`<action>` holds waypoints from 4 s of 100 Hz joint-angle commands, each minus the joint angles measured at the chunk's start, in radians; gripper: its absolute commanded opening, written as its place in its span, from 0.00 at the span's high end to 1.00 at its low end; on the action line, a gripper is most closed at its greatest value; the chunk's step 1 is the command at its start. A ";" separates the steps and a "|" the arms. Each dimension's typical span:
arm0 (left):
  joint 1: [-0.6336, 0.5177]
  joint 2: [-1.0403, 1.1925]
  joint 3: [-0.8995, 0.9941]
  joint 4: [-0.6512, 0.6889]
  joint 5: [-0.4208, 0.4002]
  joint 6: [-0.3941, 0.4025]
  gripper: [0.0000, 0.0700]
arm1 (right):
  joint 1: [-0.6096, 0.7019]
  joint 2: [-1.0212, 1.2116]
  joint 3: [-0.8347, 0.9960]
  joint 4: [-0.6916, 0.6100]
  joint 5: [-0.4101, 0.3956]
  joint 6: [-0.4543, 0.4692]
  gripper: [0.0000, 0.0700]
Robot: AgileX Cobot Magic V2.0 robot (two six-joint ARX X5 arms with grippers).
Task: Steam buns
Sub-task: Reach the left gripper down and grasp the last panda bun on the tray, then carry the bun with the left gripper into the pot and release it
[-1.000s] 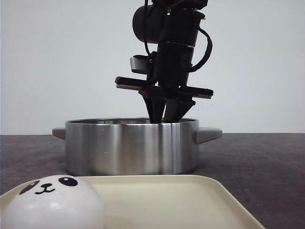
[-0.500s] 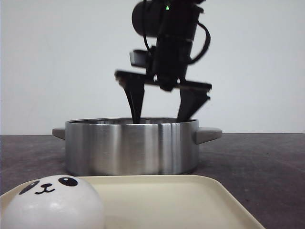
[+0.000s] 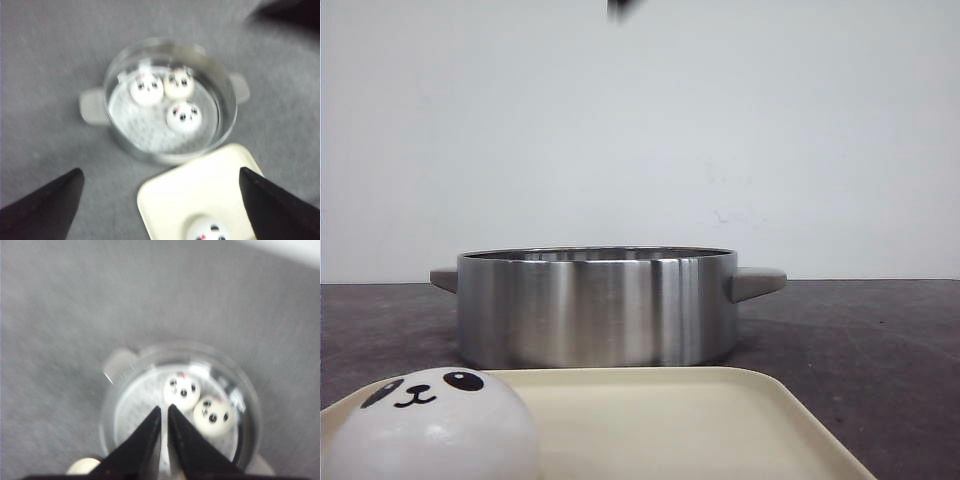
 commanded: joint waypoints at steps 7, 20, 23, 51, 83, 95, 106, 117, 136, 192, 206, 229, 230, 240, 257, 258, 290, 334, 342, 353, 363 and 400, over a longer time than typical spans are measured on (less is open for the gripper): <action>-0.055 -0.010 -0.110 0.061 0.042 -0.086 0.15 | 0.093 -0.097 0.022 -0.003 0.129 -0.041 0.99; -0.137 -0.011 -0.266 0.129 0.048 -0.143 0.15 | 0.172 -0.189 0.021 -0.039 0.221 -0.027 0.99; -0.159 -0.009 -0.304 0.148 0.048 -0.154 0.15 | 0.189 -0.205 0.021 -0.053 0.236 -0.018 0.99; -0.334 0.010 -0.596 0.322 0.098 -0.315 0.15 | 0.303 -0.275 0.021 -0.177 0.446 0.040 0.99; -0.349 0.150 -0.624 0.397 0.145 -0.377 0.15 | 0.353 -0.273 0.021 -0.225 0.477 0.108 0.99; -0.351 0.241 -0.624 0.430 0.192 -0.387 0.10 | 0.371 -0.273 0.021 -0.226 0.484 0.111 0.99; -0.351 0.317 -0.624 0.446 0.190 -0.399 0.00 | 0.390 -0.273 0.021 -0.227 0.485 0.116 0.99; -0.351 0.381 -0.624 0.473 0.190 -0.399 0.00 | 0.413 -0.273 0.021 -0.230 0.486 0.126 0.99; -0.351 0.425 -0.624 0.503 0.190 -0.399 0.09 | 0.451 -0.273 0.021 -0.247 0.523 0.146 0.99; -0.352 0.353 -0.597 0.486 0.190 -0.321 1.00 | 0.480 -0.273 0.021 -0.292 0.593 0.171 0.99; -0.351 0.273 -0.507 0.455 0.191 -0.265 1.00 | 0.480 -0.273 0.021 -0.292 0.597 0.171 0.99; -0.312 0.255 -0.230 0.348 0.182 -0.097 1.00 | 0.480 -0.273 0.021 -0.292 0.597 0.171 0.99; -0.309 0.257 -0.217 0.345 0.179 -0.092 1.00 | 0.480 -0.273 0.021 -0.292 0.597 0.171 0.99; -0.266 0.277 -0.106 0.335 0.138 -0.054 1.00 | 0.480 -0.273 0.021 -0.292 0.597 0.170 0.99; -0.150 0.329 0.026 0.328 0.129 -0.019 1.00 | 0.480 -0.273 0.021 -0.293 0.598 0.167 0.99; -0.143 0.333 0.031 0.327 0.129 -0.016 1.00 | 0.480 -0.273 0.021 -0.293 0.598 0.167 0.99; 0.002 0.527 0.080 0.286 0.121 0.081 1.00 | 0.480 -0.273 0.021 -0.293 0.619 0.167 0.99; 0.046 0.809 0.080 0.280 0.058 0.105 0.89 | 0.480 -0.273 0.021 -0.345 0.615 0.206 0.99; 0.046 0.827 0.080 0.286 0.058 0.105 0.80 | 0.480 -0.273 0.021 -0.370 0.616 0.230 0.99; 0.045 0.832 0.080 0.290 0.058 0.098 0.45 | 0.480 -0.273 0.021 -0.398 0.616 0.262 0.99; 0.045 0.831 0.080 0.296 0.058 0.098 0.20 | 0.480 -0.273 0.021 -0.406 0.616 0.269 0.99; 0.045 0.820 0.110 0.242 0.058 0.066 0.13 | 0.480 -0.273 0.021 -0.405 0.626 0.269 0.99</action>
